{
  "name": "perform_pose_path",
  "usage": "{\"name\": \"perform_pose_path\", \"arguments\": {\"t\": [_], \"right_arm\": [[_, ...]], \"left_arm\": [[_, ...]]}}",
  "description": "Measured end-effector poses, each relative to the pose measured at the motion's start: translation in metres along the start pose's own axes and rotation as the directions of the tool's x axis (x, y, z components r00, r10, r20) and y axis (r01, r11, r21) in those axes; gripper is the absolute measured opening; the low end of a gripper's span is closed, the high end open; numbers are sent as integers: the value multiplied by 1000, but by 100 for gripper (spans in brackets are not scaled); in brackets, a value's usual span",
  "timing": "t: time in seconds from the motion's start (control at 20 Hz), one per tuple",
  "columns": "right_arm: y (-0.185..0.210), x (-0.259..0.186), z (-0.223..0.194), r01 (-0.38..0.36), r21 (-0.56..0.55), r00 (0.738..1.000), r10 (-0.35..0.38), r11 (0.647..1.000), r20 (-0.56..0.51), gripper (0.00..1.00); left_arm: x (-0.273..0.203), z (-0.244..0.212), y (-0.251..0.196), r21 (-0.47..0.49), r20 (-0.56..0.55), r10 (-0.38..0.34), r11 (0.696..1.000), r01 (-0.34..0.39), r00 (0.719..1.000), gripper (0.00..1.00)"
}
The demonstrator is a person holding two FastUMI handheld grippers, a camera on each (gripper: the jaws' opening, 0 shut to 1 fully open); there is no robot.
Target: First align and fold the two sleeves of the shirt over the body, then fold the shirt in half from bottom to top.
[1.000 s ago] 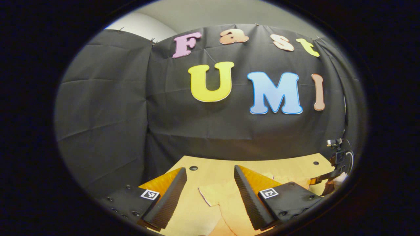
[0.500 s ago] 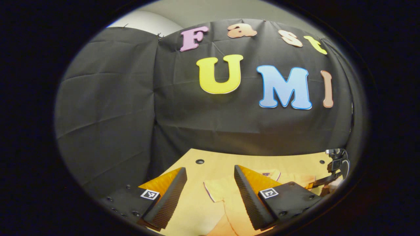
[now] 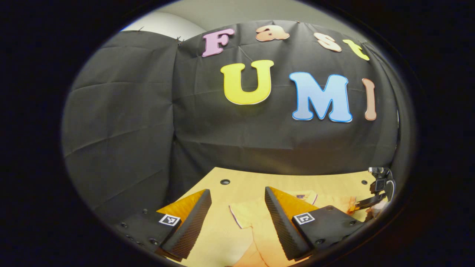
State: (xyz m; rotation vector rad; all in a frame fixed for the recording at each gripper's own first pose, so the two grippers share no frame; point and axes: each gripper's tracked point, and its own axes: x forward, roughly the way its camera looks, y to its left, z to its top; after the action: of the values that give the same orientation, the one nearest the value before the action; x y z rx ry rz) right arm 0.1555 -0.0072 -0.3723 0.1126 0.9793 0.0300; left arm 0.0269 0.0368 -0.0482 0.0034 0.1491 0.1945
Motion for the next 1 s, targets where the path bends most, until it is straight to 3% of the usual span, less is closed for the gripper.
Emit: {"name": "perform_pose_path", "arguments": {"t": [0.3, 0.6, 0.8, 1.0], "right_arm": [[0, -6, 8, 9, -38, 1000, -8, 999, 16, 0], [35, -29, 41, 12, -171, 990, 12, 985, 139, 0], [95, -44, 52, -35, -322, 976, 102, 946, 194, 0], [157, -51, 37, -96, -473, 964, 200, 876, 175, 0]], "left_arm": [[0, -1, 3, -16, 1, 20, 1000, -20, 1000, 95], [-6, -8, 14, -22, -1, 31, 999, -31, 1000, 95], [-7, -10, 21, -22, -1, 43, 999, -43, 999, 95], [-12, -11, 37, -22, -2, 70, 997, -70, 998, 95]]}}
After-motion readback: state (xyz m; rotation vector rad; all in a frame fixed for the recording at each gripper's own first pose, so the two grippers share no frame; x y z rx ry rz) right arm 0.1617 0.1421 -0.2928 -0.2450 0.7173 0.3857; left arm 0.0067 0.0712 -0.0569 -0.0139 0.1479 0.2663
